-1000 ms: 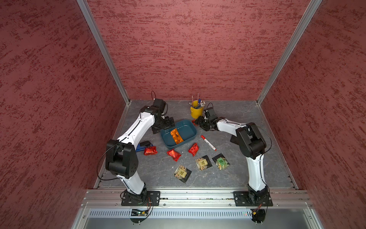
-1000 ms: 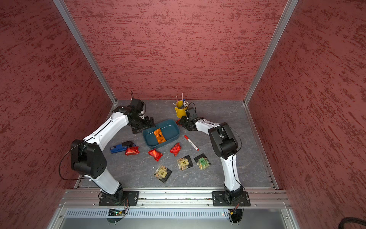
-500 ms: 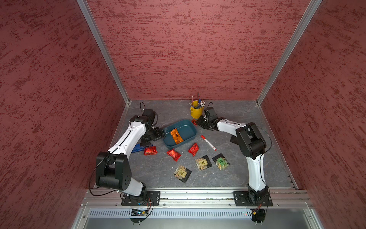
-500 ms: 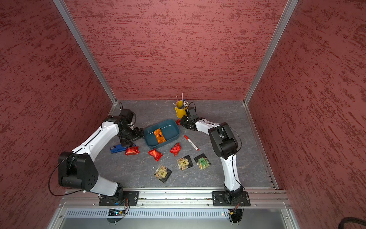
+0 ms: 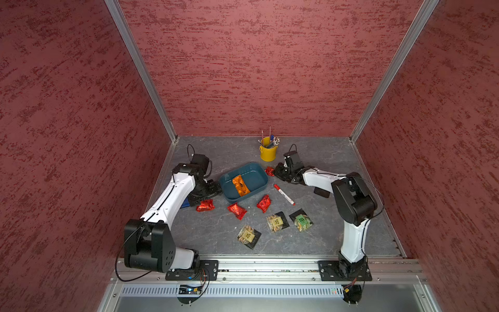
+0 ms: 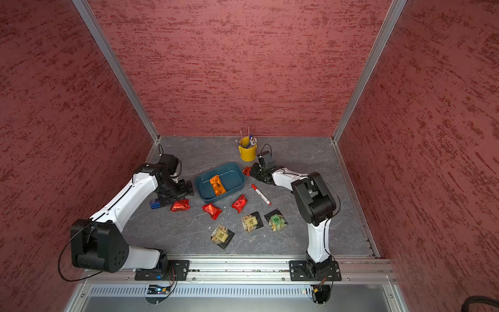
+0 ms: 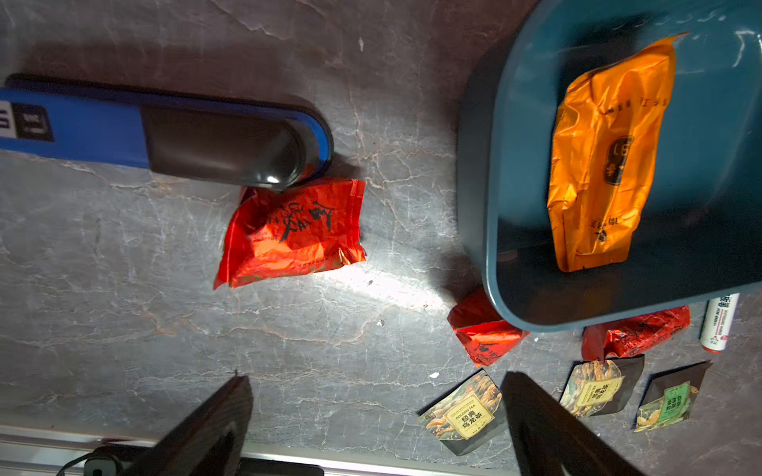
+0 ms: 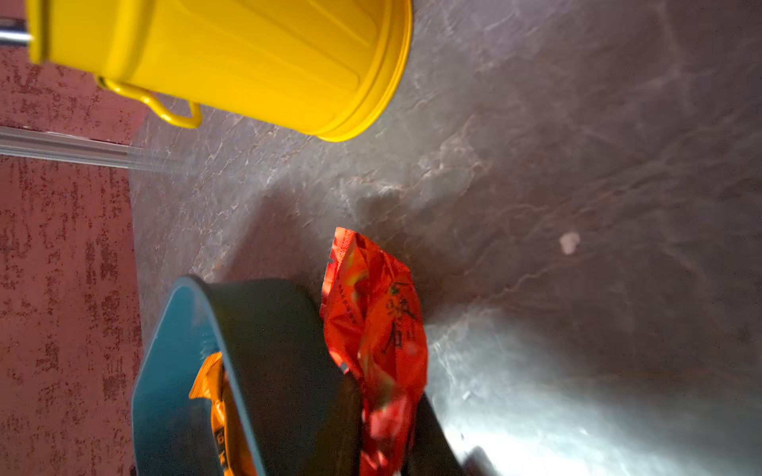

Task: Put the tea bags into the storage box
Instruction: Pick up the tea bag from the center of the board, then place the tea bag in the storage box.

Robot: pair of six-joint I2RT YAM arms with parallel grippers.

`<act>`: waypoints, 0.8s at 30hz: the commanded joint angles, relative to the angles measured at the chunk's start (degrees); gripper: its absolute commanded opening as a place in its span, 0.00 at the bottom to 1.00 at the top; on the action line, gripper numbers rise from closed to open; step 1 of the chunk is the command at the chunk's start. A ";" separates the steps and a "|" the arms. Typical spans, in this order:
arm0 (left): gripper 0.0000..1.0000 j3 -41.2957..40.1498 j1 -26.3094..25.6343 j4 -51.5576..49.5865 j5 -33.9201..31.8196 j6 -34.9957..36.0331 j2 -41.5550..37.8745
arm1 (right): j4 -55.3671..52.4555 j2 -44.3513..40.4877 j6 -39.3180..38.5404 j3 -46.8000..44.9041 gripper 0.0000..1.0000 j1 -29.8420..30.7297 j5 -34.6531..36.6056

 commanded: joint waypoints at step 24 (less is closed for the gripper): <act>1.00 -10.56 5.44 9.06 -2.90 -4.15 -2.73 | -16.53 -13.66 -4.35 5.66 0.18 15.31 3.49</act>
